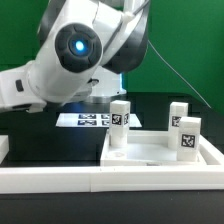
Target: Assemble square table
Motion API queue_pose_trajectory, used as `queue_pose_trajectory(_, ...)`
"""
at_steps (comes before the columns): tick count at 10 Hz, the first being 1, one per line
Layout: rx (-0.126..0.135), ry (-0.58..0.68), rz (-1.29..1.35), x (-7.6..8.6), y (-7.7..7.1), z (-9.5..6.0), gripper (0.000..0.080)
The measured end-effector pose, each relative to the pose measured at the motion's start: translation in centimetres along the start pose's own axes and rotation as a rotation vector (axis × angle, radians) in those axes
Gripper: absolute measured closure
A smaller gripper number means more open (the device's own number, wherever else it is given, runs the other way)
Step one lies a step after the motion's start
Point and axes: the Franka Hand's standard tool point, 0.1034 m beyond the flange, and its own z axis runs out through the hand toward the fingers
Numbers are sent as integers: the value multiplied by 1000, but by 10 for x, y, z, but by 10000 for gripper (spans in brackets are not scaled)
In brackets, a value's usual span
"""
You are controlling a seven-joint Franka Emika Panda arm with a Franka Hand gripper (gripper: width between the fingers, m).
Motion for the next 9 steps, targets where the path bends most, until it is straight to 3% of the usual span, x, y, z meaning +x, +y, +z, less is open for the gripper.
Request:
queue_pose_trajectory(2, -1, -2, -1, 0, 0, 1, 509)
queue_pose_trajectory(3, -20, 59, -2, 5, 4, -5, 509)
queue_pose_trajectory(4, -1, 108, 9, 1, -3, -20, 509)
queue_pose_trajectory(5, 13, 172, 18, -3, -7, -44, 509)
queue_pose_trajectory(6, 6, 230, 24, -7, -5, -63, 509)
queue_pose_trajectory(7, -7, 291, 28, -6, -1, -72, 509)
queue_pose_trajectory(9, -27, 430, 23, -3, 1, -75, 509)
